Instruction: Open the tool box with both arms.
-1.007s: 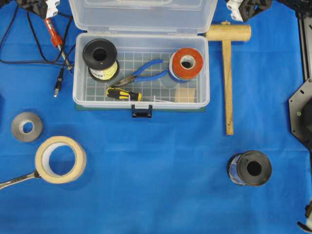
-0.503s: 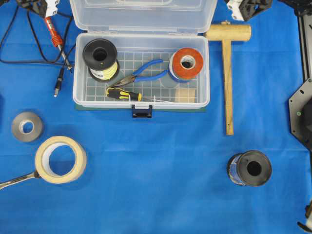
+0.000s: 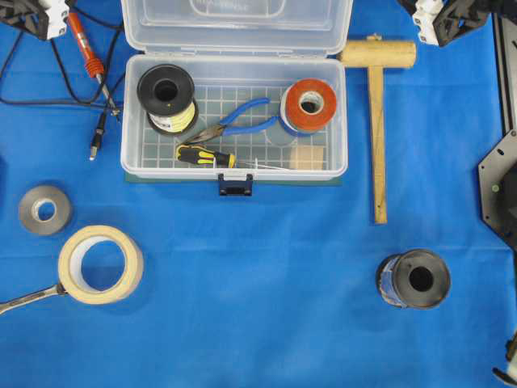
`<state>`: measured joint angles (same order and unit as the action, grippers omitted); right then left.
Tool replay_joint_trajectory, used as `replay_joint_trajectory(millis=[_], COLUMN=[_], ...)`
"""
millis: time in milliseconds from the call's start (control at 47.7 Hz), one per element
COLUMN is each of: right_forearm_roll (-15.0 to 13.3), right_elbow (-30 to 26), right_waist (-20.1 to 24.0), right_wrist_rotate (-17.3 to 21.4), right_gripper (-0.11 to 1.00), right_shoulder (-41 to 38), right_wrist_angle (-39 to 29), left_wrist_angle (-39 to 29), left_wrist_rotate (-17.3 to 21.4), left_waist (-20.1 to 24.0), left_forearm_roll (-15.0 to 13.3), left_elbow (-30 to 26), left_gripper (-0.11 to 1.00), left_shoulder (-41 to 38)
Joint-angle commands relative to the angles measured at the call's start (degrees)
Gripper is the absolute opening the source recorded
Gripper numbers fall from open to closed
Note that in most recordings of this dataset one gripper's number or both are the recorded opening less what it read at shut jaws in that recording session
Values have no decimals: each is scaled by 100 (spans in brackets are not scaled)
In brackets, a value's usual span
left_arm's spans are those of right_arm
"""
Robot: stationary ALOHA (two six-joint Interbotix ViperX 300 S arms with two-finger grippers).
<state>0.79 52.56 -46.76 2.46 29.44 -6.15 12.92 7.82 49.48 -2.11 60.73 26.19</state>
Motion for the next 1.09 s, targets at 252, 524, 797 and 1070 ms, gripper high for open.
replay_joint_trajectory(millis=[252, 524, 797, 1070], right_forearm_roll=[44, 79, 53, 44], right_elbow=[-18, 211, 308, 281], right_waist=[554, 2083, 3656, 4377], right_wrist_rotate=[62, 70, 53, 53], right_gripper=[85, 85, 85, 85], right_shoulder=[123, 536, 729, 457], right_wrist_angle=[-53, -343, -615, -932], left_wrist_angle=[-237, -835, -1213, -1415], left_wrist_rotate=[-105, -97, -105, -44], left_waist=[-483, -1881, -3366, -4052], left_forearm_roll=[9, 9, 9, 9], left_elbow=[123, 545, 747, 782], left_gripper=[88, 88, 88, 88], left_shoulder=[281, 1072, 1916, 1969])
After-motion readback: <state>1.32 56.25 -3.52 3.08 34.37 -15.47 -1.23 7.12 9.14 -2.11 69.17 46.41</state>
